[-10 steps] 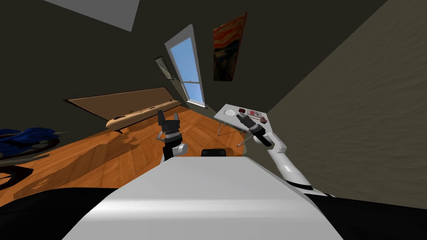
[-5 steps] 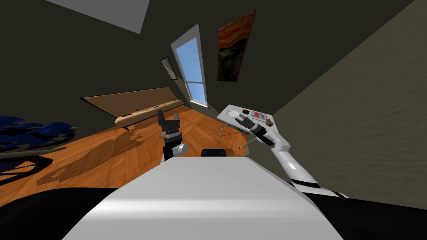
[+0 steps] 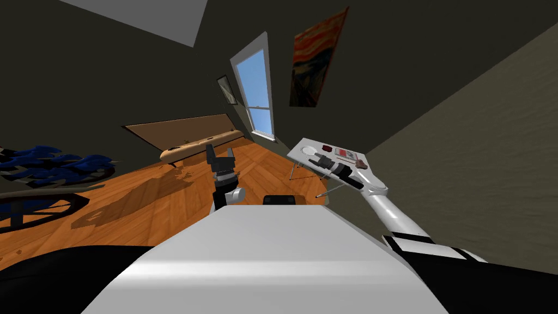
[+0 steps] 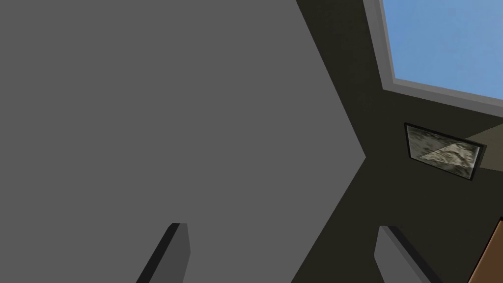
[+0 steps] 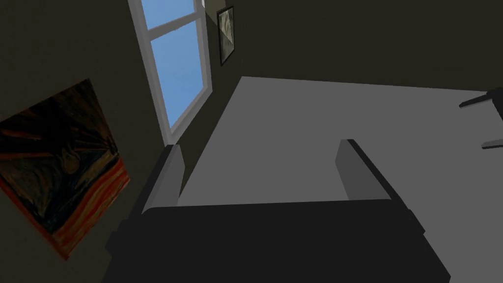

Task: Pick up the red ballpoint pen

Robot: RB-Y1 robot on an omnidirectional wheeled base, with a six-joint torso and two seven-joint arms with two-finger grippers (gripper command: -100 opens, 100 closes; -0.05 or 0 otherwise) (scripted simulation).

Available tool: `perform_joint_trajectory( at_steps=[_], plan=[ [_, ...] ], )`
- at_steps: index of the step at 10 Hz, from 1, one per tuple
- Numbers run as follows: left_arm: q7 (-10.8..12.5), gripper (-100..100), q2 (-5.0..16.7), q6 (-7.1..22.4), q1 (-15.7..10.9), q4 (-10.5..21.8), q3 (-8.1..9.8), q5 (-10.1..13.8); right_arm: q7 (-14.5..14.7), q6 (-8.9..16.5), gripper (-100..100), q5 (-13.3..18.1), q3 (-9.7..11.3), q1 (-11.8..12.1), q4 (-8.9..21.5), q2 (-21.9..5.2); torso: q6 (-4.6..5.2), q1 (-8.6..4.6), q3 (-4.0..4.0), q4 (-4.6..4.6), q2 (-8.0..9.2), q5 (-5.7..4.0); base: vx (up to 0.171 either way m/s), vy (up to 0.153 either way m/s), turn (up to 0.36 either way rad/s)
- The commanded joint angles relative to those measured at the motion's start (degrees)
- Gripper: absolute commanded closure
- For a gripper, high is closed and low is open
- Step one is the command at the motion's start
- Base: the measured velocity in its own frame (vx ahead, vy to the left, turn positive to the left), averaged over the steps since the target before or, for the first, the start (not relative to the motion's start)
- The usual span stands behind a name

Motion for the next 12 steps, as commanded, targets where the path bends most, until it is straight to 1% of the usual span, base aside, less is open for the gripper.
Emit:
perform_joint_trajectory(
  at_steps=[1, 2, 3, 4, 5, 6, 7, 8, 9, 11, 12],
  plan=[
    [0.00, 0, 0.00, 0.00, 0.00, 0.00, 0.00, 0.00, 0.17, -0.78, -100, 2.19, 0.05, -0.23, 2.07, -1.26, 0.00, 0.00, 0.00, 0.00, 0.00, 0.00, 0.054, 0.033, 0.056],
    [0.00, 0, 0.00, 0.00, 0.00, 0.00, 0.00, 0.00, 0.62, -2.14, -100, 4.39, 0.38, -0.64, 4.02, -3.57, 0.03, -0.06, 0.02, 0.00, 0.04, -0.01, 0.063, 0.051, 0.100],
    [0.00, 0, 0.00, 0.00, 0.00, 0.00, 0.00, 0.00, 0.62, -2.14, -100, 5.25, 0.38, -0.64, 5.24, -3.57, 0.01, -0.02, 0.01, 0.01, 0.02, 0.00, 0.063, 0.035, 0.041],
    [0.00, 0, 0.00, 0.00, 0.00, 0.00, 0.01, 0.00, 1.07, -3.52, -100, 7.24, 0.77, -0.96, 7.06, -5.84, 0.04, -0.06, 0.01, 0.00, 0.03, -0.01, 0.094, 0.047, 0.088],
    [0.00, 0, 0.00, 0.00, 0.00, 0.00, 0.00, 0.00, 1.07, -3.52, -100, 8.27, 0.77, -0.96, 8.48, -5.84, 0.01, -0.03, -0.04, -0.01, -0.07, -0.01, 0.070, 0.036, 0.049],
    [0.00, 0, 0.00, 0.00, 0.00, 0.00, 0.01, 0.00, 1.52, -4.92, -100, 10.17, 1.22, -1.20, 10.43, -8.08, 0.04, -0.06, -0.02, -0.01, -0.01, -0.01, 0.082, 0.027, 0.077],
    [0.00, 0, 0.00, 0.00, 0.00, 0.00, 0.00, 0.00, 1.52, -4.92, -100, 11.24, 1.22, -1.20, 11.76, -8.08, 0.01, -0.09, -0.03, -0.01, -0.05, -0.01, 0.074, 0.026, 0.051],
    [0.00, 0, 0.00, 0.00, 0.01, 0.00, 0.01, 0.00, 1.97, -6.32, -100, 13.26, 1.72, -1.35, 13.72, -10.26, 0.04, -0.10, -0.02, -0.01, -0.01, -0.03, 0.081, 0.036, 0.068],
    [0.00, 0, 0.00, 0.00, 0.01, 0.00, 0.00, 0.00, 1.97, -6.32, -100, 14.15, 1.72, -1.35, 15.07, -10.26, 0.02, -0.07, -0.02, -0.01, -0.03, -0.01, 0.069, 0.032, 0.044],
    [0.00, 0, 0.00, 0.00, 0.00, 0.00, 0.01, 0.00, 1.97, -6.32, -100, 14.15, 1.72, -1.35, 15.07, -10.26, 0.05, -0.13, 0.07, 0.02, 0.13, -0.03, 0.014, 0.006, -0.002],
    [0.00, 0, 0.00, 0.00, 0.00, 0.00, 0.01, 0.00, 2.43, -7.71, -100, 16.94, 2.28, -1.42, 17.51, -12.36, 0.04, -0.18, 0.12, 0.04, 0.23, -0.05, 0.057, 0.016, 0.082]
  ],
)
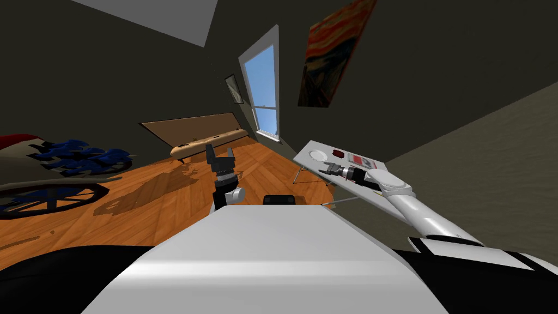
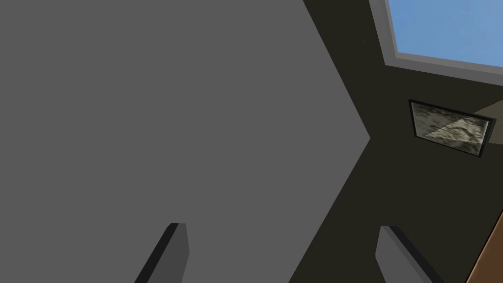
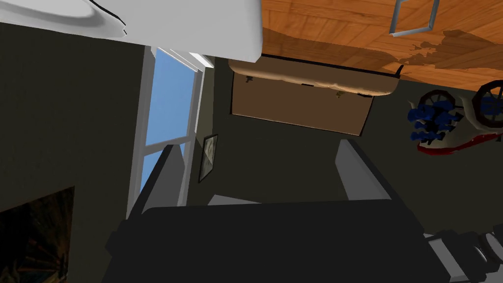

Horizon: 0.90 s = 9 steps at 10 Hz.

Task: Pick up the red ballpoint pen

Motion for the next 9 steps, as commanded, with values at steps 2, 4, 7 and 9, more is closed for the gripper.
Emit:
perform_joint_trajectory(
  at_steps=[2, 4, 7, 9],
  plan=[
    [0.00, 0, 0.00, 0.00, 0.00, 0.00, 0.00, 0.00, 0.70, -2.08, -100, 3.97, 1.45, -1.03, 4.25, -2.75, -0.01, 0.02, -0.05, -0.02, -0.07, 0.00, 0.083, 0.029, 0.050],
    [0.00, 0, 0.00, 0.00, 0.01, 0.00, 0.00, 0.00, 0.70, -2.08, -100, 4.38, 1.45, -1.03, 5.87, -2.75, 0.00, 0.07, -0.10, -0.05, -0.15, 0.01, 0.062, 0.016, 0.015],
    [0.00, 0, 0.00, 0.00, 0.00, 0.00, 0.00, 0.00, 1.14, -3.43, -100, 7.02, 2.10, -0.94, 9.17, -4.65, 0.00, -0.02, -0.05, -0.02, -0.06, -0.01, 0.055, 0.005, 0.030],
    [0.00, 0, 0.00, 0.00, 0.00, 0.00, 0.00, 0.00, 1.57, -4.73, -100, 9.55, 2.79, -0.79, 12.29, -6.44, -0.01, 0.04, -0.03, -0.01, -0.05, 0.01, 0.069, 0.022, 0.044]
  ],
)
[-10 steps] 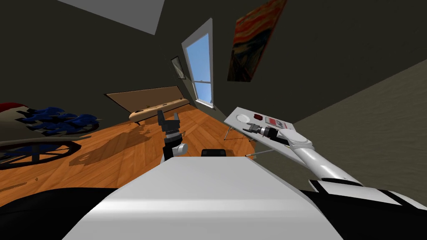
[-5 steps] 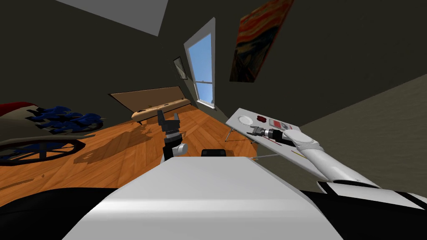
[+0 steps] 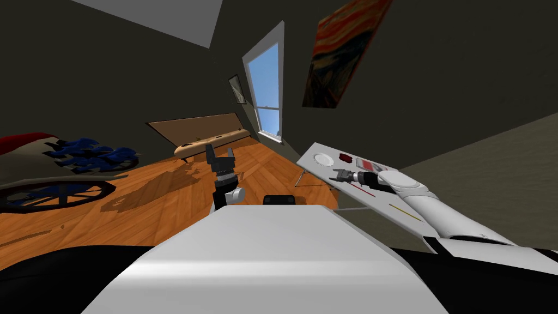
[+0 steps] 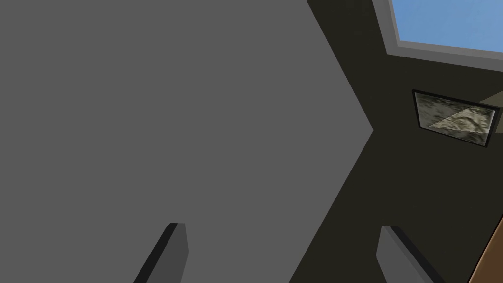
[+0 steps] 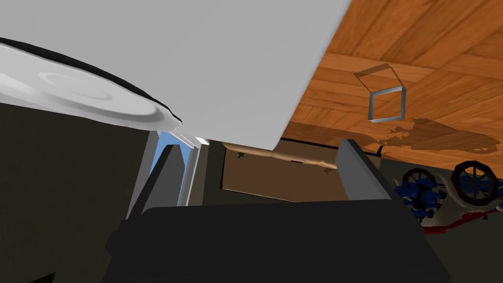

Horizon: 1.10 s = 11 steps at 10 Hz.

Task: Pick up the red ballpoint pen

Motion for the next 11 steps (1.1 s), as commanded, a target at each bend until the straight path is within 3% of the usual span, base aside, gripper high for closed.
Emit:
perform_joint_trajectory(
  at_steps=[1, 2, 4, 5, 8, 9, 11],
  plan=[
    [0.00, 0, 0.00, 0.00, 0.00, 0.00, 0.00, 0.00, 0.04, -1.02, -100, 2.81, 0.67, 0.91, 2.74, -1.97, 0.00, 0.00, 0.00, 0.00, 0.00, 0.00, 0.099, 0.013, 0.055],
    [0.00, 0, 0.00, 0.00, 0.00, 0.00, 0.00, 0.00, 0.04, -1.02, -100, 2.81, 0.67, 0.91, 2.74, -1.97, -0.01, -0.02, -0.05, -0.01, -0.09, 0.00, 0.082, 0.001, 0.023],
    [0.00, 0, 0.00, 0.00, 0.00, 0.00, 0.00, 0.00, 0.82, -3.35, -100, 6.84, 2.14, 1.48, 8.27, -4.93, 0.01, -0.02, -0.03, -0.01, -0.05, 0.00, 0.104, 0.023, 0.056],
    [0.00, 0, 0.00, 0.00, 0.01, 0.00, 0.00, 0.00, 0.82, -3.35, -100, 7.21, 2.14, 1.48, 8.27, -4.93, 0.01, 0.04, -0.07, -0.02, -0.14, 0.02, 0.097, 0.014, 0.012],
    [0.00, 0, 0.00, 0.00, 0.00, 0.00, 0.00, 0.00, 1.80, -6.24, -100, 12.61, 4.28, 2.55, 15.04, -8.31, -0.01, -0.06, -0.07, -0.03, -0.12, -0.01, 0.113, 0.004, 0.048],
    [0.00, 0, 0.00, 0.00, 0.01, 0.00, 0.00, 0.00, 1.80, -6.24, -100, 12.61, 4.28, 2.55, 15.04, -8.31, -0.01, -0.03, -0.13, -0.05, -0.23, -0.01, 0.103, 0.014, 0.016],
    [0.00, 0, 0.00, 0.00, 0.00, 0.00, 0.00, 0.00, 2.29, -7.66, -100, 15.26, 5.50, 3.25, 18.30, -9.75, 0.00, 0.02, -0.02, -0.01, -0.03, 0.00, 0.076, 0.011, 0.023]
  ],
)
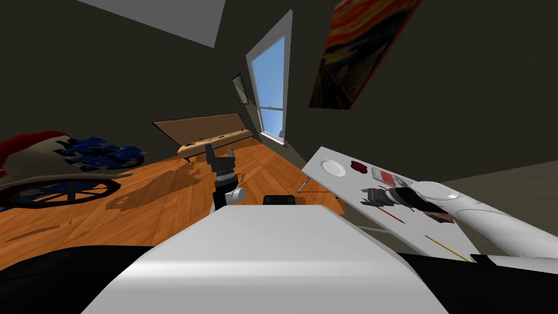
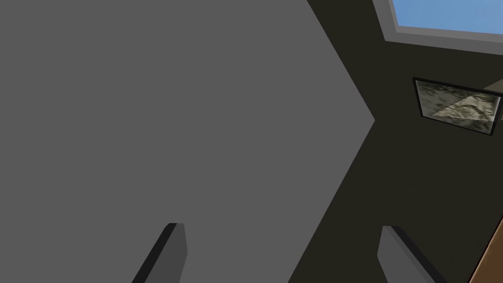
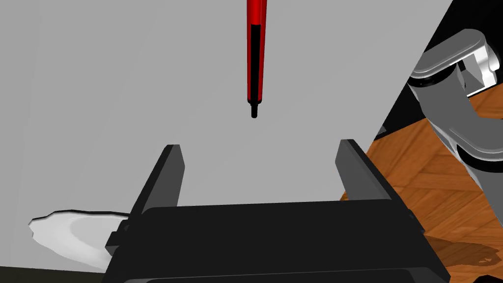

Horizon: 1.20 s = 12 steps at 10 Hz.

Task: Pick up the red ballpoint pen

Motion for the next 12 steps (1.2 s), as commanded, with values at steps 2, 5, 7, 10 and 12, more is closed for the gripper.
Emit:
perform_joint_trajectory(
  at_steps=[2, 5, 7, 10, 12],
  plan=[
    [0.00, 0, 0.00, 0.00, 0.00, 0.00, 0.00, 0.00, 0.60, -1.57, -100, 2.12, 1.39, -1.07, 3.48, -0.88, -0.02, -0.01, 0.04, 0.01, 0.07, -0.01, 0.047, 0.005, 0.016],
    [0.00, 0, 0.00, 0.00, 0.00, 0.00, 0.00, 0.00, 0.51, -1.84, -100, 3.06, 1.79, -0.20, 4.25, -1.32, -0.02, 0.00, 0.05, 0.02, 0.10, -0.01, 0.047, 0.006, 0.012],
    [0.00, 0, 0.00, 0.00, -0.01, 0.00, 0.00, 0.00, -0.57, -1.31, -100, 3.00, 2.30, -0.48, 5.29, -0.78, -0.01, -0.01, 0.14, 0.06, 0.26, -0.02, -0.039, -0.003, 0.122],
    [0.00, 0, 0.00, 0.01, -0.04, 0.01, -0.01, 0.00, -3.58, 0.28, -100, 2.69, 3.43, -0.89, 7.44, 0.58, -0.06, -0.23, 0.49, 0.19, 0.87, -0.06, -0.166, -0.050, 0.319],
    [0.00, 0, 0.00, 0.01, -0.04, 0.01, 0.00, 0.00, -4.11, 0.49, -100, 2.69, 3.61, -0.88, 7.41, 0.76, -0.01, -0.16, 0.60, 0.24, 1.05, -0.06, -0.157, -0.014, 0.181]
  ],
)
